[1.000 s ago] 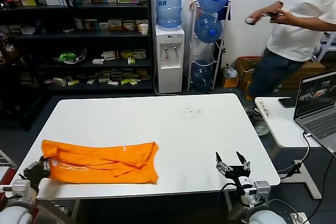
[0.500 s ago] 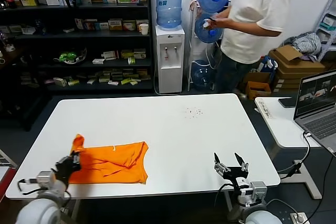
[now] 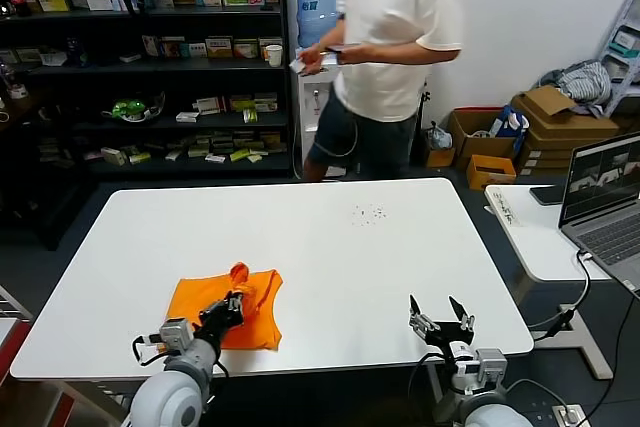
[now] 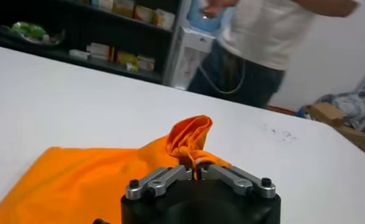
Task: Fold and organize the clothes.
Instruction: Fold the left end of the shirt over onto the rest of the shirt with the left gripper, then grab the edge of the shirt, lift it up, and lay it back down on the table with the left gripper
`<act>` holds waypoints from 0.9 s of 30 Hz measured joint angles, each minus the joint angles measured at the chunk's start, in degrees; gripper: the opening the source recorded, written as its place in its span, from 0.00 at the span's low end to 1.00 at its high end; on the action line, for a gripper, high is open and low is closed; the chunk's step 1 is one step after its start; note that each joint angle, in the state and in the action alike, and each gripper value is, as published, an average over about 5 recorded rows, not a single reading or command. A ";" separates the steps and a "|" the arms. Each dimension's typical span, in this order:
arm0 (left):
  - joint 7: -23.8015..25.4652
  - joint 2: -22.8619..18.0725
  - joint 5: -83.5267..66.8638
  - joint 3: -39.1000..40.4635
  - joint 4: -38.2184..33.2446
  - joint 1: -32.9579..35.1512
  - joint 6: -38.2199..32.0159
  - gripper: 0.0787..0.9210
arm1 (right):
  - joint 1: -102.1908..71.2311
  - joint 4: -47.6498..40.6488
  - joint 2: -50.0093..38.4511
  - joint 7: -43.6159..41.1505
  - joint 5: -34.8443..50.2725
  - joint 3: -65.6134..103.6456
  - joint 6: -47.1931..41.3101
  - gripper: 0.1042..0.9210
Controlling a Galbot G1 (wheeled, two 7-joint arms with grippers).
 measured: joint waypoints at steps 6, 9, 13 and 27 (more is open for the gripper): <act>0.78 -0.82 0.01 0.95 0.19 -0.62 0.71 0.23 | 0.60 -0.30 -0.15 0.05 0.46 -0.48 -0.22 0.88; 1.31 -0.20 -0.71 -0.05 -0.55 -0.24 0.96 0.33 | 1.03 -0.63 -0.17 0.06 0.69 -0.82 -0.31 0.88; 2.69 2.01 -1.82 -3.44 -1.39 1.32 0.71 0.48 | 1.73 -0.90 -0.11 0.11 0.86 -1.32 -0.50 0.88; 13.38 8.89 -0.76 -14.10 9.62 4.43 -4.10 0.88 | 2.00 -0.79 -0.12 0.19 0.92 -1.51 -0.77 0.88</act>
